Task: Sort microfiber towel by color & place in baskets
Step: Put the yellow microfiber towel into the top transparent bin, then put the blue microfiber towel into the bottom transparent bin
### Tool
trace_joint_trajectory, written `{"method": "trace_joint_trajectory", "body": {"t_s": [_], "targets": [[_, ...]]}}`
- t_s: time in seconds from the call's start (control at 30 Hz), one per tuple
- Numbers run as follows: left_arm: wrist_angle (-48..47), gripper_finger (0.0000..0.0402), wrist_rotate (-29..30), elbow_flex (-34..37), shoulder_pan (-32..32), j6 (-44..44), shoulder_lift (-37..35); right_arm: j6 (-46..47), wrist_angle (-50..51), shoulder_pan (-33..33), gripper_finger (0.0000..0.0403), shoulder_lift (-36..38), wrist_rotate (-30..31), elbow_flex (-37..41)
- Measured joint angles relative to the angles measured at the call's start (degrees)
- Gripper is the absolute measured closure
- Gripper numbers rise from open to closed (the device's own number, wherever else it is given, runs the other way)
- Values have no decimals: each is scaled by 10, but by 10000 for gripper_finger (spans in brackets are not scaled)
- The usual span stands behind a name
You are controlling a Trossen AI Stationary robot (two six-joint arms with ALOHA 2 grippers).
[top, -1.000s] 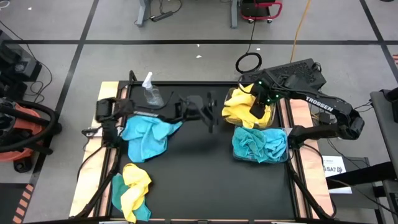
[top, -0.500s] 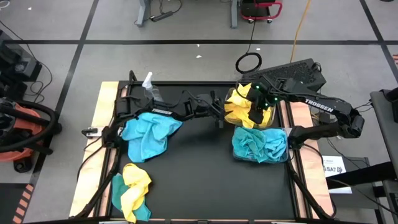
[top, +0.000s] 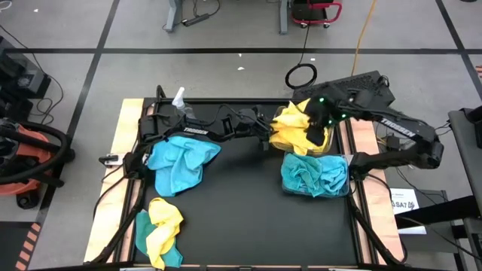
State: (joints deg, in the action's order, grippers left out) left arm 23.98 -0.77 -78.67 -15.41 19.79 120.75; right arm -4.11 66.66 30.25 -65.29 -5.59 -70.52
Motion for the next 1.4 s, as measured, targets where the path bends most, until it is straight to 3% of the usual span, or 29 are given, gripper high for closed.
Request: {"method": "trace_joint_trajectory", "body": {"t_s": [0.17,0.37,0.5,0.67,0.87,1.03,1.23,1.4], "targets": [[-3,214,-5,0,0,0,0,1,-28,0,204,32,-5,-61],[-2,214,-39,0,2,0,0,14,-99,-23,204,52,-49,-64],[-26,214,-43,0,13,0,-10,16,-144,-54,204,49,-49,-36],[-94,214,-43,-1,37,26,-75,-6,-213,-91,204,48,-51,30],[-262,214,-22,-1,76,47,-192,-16,-279,-133,204,48,-53,98],[-468,214,0,-1,120,28,-294,-14,-349,-176,204,48,-53,144],[-716,214,40,-1,190,-59,-387,-14,-489,-231,204,47,-53,198],[-844,214,48,1,263,-173,-425,-20,-577,-274,204,22,-53,213]]}}
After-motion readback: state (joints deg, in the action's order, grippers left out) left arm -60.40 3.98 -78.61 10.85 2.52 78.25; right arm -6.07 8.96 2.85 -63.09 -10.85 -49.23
